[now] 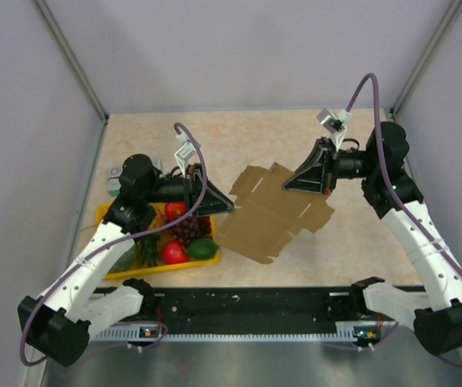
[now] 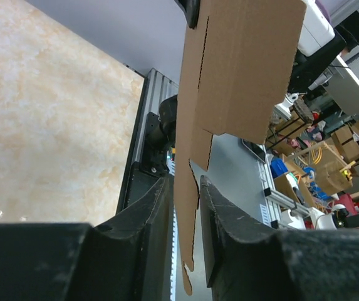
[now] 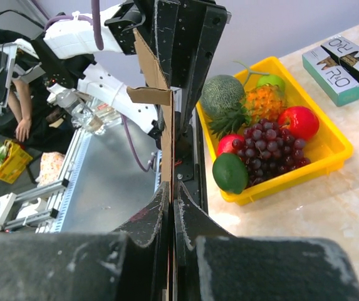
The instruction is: Fold the paper box
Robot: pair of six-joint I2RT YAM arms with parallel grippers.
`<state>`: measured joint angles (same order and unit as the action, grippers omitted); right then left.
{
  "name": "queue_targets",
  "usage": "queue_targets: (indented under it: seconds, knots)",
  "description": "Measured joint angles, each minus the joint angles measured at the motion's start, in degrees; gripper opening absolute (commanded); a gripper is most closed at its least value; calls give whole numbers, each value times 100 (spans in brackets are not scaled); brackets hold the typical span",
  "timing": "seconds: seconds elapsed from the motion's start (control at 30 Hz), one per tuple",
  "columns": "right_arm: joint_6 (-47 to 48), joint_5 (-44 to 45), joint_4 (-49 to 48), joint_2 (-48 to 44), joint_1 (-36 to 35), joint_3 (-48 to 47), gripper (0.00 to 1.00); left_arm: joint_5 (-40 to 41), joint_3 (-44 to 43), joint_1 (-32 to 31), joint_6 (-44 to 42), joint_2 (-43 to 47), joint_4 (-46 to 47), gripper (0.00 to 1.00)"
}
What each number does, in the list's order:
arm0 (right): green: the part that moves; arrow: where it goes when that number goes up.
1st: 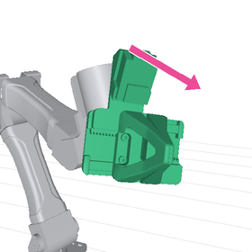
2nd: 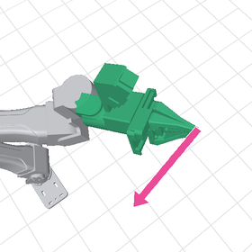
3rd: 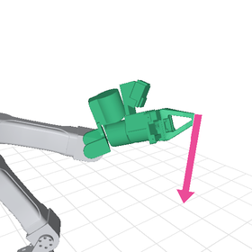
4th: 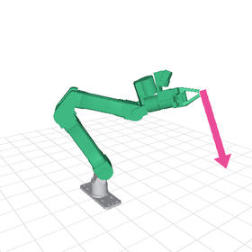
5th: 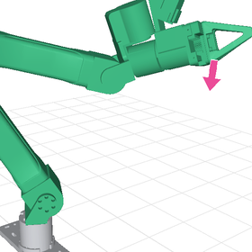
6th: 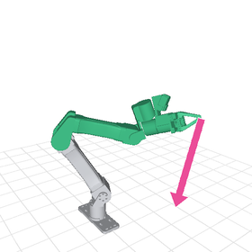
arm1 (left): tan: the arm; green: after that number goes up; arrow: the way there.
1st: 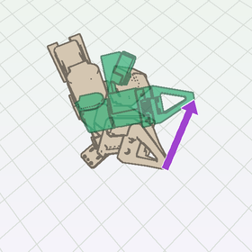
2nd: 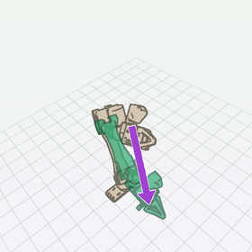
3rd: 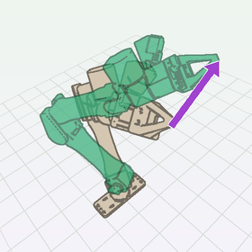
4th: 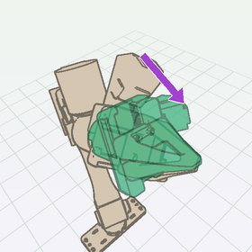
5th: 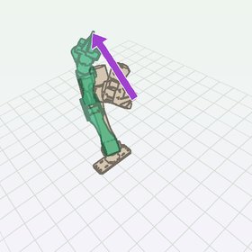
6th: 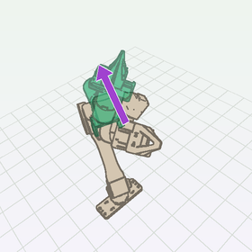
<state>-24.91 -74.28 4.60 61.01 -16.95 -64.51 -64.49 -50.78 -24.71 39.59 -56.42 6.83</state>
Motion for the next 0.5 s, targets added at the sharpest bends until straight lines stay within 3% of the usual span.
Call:
queue_targets:
  seconds: [0.3, 0.5]
  knots:
    - [-232, -26, -358, 0, 0, 39, 0, -57, -42, -46, 254, -236, 437, 28]
    - [-229, -13, -385, -7, 26, 42, 0, -28, -293, 83, 120, -304, 170, 25]
